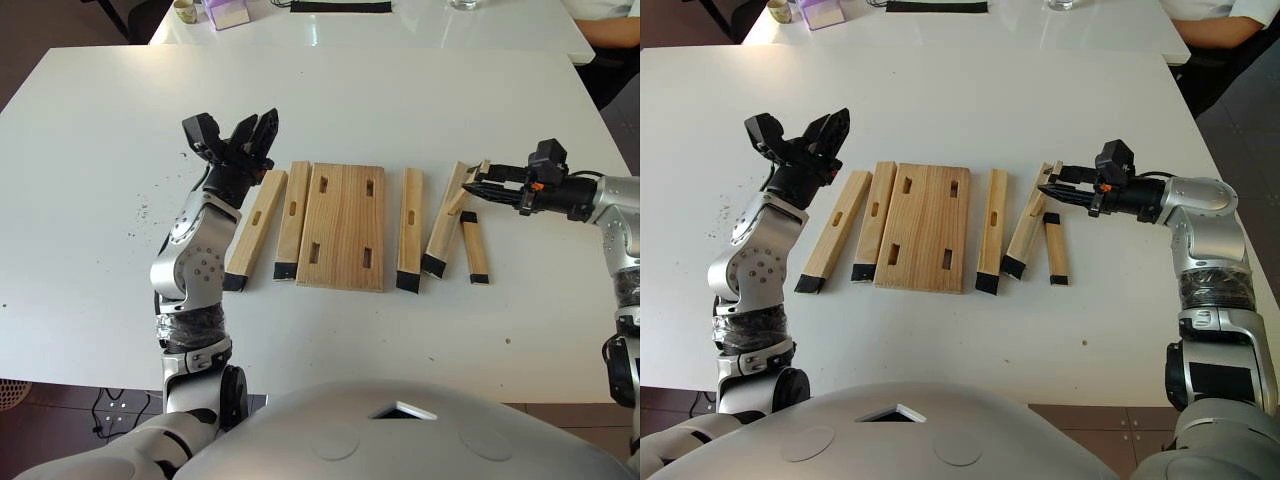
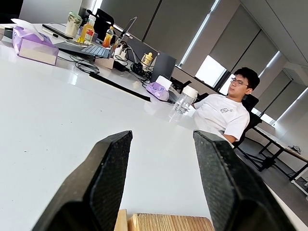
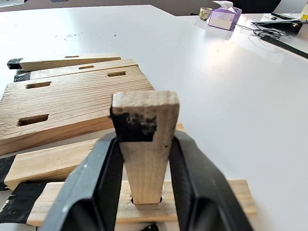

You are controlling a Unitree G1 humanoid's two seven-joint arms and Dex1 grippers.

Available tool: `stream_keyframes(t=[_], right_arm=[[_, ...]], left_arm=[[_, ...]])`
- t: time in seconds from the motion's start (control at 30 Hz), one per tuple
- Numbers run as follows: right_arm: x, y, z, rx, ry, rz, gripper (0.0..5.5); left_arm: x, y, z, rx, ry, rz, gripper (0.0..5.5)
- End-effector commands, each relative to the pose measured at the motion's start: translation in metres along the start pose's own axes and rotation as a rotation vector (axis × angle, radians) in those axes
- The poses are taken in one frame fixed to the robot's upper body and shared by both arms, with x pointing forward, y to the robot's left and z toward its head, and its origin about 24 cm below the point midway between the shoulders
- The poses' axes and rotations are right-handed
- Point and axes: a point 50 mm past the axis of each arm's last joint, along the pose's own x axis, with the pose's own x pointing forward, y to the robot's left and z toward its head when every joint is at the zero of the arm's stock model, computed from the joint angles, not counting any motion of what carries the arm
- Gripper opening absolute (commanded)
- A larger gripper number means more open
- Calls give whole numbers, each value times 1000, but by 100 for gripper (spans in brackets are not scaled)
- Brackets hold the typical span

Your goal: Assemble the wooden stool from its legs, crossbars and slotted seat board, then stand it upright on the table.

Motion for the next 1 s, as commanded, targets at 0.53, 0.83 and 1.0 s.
stream_keyframes(t=[0.53, 0.83, 1.0], right_arm=[[-10, 8, -13, -6, 89, -147, 255], [-29, 15, 10, -97, 133, -120, 255], [-38, 7, 82, -134, -109, -156, 255]], left_arm=[[-6, 14, 0, 7, -1, 46, 236], [-15, 12, 2, 20, -22, 51, 236], [-17, 14, 1, 16, -32, 67, 236]])
